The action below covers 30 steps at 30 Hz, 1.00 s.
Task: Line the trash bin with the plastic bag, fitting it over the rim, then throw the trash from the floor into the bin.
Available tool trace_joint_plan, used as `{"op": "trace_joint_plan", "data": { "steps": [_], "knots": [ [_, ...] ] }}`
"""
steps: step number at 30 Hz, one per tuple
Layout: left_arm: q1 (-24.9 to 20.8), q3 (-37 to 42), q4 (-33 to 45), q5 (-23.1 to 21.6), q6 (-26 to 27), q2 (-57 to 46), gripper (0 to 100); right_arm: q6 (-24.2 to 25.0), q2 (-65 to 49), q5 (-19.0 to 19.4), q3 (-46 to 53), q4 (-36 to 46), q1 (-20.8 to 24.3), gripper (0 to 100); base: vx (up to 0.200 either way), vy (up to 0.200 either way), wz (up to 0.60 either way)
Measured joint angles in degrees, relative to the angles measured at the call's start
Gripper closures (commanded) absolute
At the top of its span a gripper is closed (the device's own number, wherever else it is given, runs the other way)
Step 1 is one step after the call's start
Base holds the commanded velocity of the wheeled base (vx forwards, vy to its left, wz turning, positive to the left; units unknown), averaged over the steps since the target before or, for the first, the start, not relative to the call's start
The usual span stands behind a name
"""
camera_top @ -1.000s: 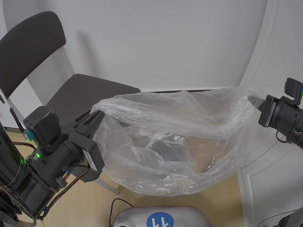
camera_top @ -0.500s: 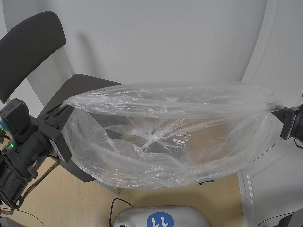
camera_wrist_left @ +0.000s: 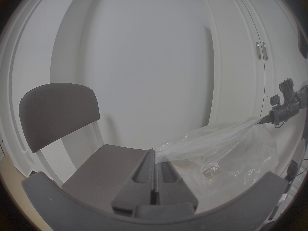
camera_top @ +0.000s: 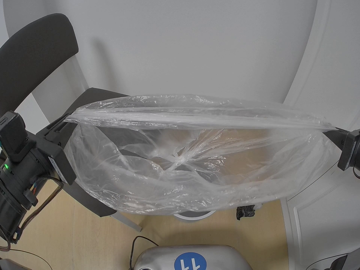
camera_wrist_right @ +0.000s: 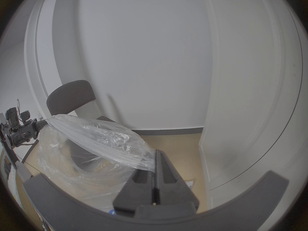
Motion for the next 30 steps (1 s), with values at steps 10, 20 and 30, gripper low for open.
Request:
{"op": "trace_joint_plan", "data": {
  "steps": [10, 20, 30],
  "knots": [
    [1.1, -0.2, 0.0, -0.5, 0.0, 0.0, 100, -1.3, -0.3, -0.1, 0.7, -0.2, 0.0, 100, 0.000, 0.000, 0.00],
    [3.3, -0.2, -0.8, -3.0, -0.2, 0.7, 100, -1.5, 0.1, 0.4, 1.7, -0.8, -0.1, 100, 0.000, 0.000, 0.00],
    [2.1, 0.1, -1.2, -6.8, -0.7, 2.4, 100, -1.3, 1.2, 4.7, 4.8, -10.7, 1.7, 100, 0.000, 0.000, 0.00]
  ]
}}
